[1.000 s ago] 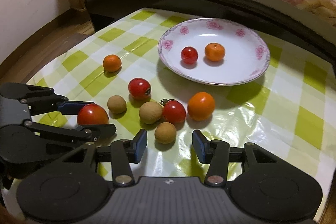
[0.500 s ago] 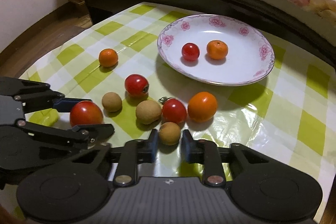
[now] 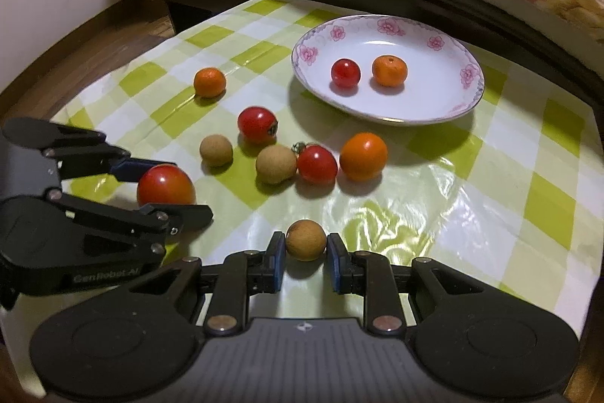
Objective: Organize fruits
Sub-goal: 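Grasp the large red tomato with the left tool while the right tool grasps a tan round fruit, then carry both fruits to the plate while the right tool releases the tan fruit inside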
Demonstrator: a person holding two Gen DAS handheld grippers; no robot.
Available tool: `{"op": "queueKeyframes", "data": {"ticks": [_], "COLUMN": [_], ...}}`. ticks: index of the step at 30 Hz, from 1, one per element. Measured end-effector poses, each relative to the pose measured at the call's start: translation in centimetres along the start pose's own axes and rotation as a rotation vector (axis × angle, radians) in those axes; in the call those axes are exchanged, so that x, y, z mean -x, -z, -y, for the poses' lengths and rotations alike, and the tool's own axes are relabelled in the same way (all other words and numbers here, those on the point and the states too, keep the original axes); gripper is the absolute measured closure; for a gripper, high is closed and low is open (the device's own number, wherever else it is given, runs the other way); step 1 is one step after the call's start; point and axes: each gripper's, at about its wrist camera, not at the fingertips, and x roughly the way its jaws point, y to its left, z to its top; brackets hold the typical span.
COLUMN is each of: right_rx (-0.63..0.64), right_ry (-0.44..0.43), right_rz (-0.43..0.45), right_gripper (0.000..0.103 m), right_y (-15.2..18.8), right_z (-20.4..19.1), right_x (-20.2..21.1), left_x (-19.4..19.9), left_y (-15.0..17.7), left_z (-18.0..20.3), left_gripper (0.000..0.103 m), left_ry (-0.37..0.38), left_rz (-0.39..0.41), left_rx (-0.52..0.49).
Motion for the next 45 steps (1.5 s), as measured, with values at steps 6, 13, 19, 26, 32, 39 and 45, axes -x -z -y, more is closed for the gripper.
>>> {"op": "queueKeyframes", "data": {"ticks": [6,13,19,26,32,39,45], "right_rx": [0.013,0.016,0.037,0.039,0.021,-0.014,-0.032], "right_ry": [0.014,-0.011,0.003,0.021,0.014,0.002,-0.010], "right_rz": [-0.017,-0.022,-0.018,-0.035,-0.017,0.010,0.035], "right_gripper": [0.075,0.063,0.067,0.077,0.077,0.077,0.077], "right_y": [0.2,0.2,0.4,0.5,0.0,-0.9,-1.8], "right_z": [-0.3,0.0,0.0,-0.1,0.0,0.5,0.8], "right_x": [-0.1,-0.1,0.0,0.3,0.6,1.0,1.5], "left_x": [0.0,-0.3,-0.2,-0.1,0.1,0.3,0.1], "left_y": [0.2,0.1,0.0,-0.2,-1.0,-2.5,-3.6], "left_z": [0.1,0.2,-0.3,-0.2,-0.2,0.0,0.2], "left_gripper": [0.042,0.033,0.052,0.053,0.053,0.053,0.053], "left_ry": [-0.002,0.002,0.010,0.009,0.018,0.023,0.025], "left_rz": [0.009,0.004,0.000,-0.019,-0.001,0.035,0.053], "left_rx": [-0.012,-0.015,0.015,0.016,0.033,0.035,0.039]}}
